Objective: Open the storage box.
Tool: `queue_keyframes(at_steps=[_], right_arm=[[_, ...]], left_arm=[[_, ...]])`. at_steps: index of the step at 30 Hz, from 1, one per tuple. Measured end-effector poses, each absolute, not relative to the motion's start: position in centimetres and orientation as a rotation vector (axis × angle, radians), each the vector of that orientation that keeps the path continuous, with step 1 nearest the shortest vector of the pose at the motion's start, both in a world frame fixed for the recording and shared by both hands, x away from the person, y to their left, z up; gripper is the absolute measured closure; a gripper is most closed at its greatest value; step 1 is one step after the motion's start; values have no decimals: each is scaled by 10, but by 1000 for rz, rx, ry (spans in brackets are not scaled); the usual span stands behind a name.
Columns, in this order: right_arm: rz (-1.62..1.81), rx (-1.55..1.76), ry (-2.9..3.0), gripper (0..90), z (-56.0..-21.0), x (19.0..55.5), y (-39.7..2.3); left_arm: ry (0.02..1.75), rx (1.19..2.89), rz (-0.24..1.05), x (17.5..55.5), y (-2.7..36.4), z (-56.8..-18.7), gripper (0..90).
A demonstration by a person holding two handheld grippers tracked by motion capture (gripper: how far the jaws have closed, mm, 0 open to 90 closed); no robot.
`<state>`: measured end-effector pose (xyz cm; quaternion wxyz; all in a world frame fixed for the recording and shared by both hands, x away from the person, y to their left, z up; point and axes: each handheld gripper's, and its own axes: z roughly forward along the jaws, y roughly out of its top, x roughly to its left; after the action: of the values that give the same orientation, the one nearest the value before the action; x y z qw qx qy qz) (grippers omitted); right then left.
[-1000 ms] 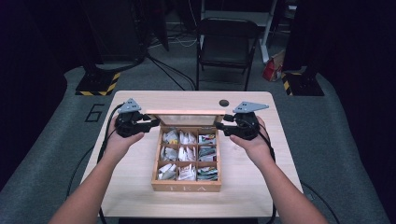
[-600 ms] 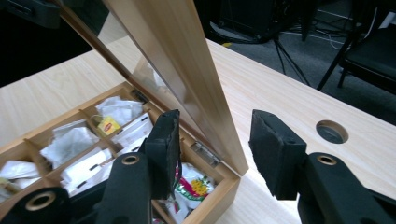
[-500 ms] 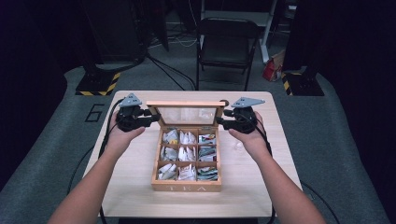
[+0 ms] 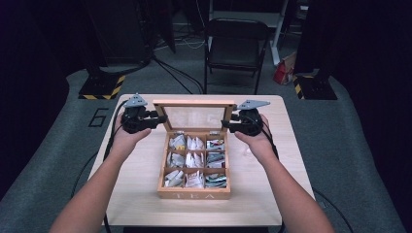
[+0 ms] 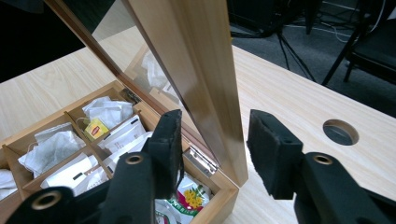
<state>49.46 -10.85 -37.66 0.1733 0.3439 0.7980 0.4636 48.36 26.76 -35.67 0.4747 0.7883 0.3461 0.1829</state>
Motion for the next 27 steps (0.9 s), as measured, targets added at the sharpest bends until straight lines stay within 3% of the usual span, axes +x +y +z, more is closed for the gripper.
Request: queue_keyframes(at_steps=[14,27], right_arm=[[1336,976,2268,616,-381,505,-109],[1340,998,2264,624,-380,509,-108]], left_arm=[[838,1921,439,489,269,-357,619],[860,1932,423,498,269,-374,606]])
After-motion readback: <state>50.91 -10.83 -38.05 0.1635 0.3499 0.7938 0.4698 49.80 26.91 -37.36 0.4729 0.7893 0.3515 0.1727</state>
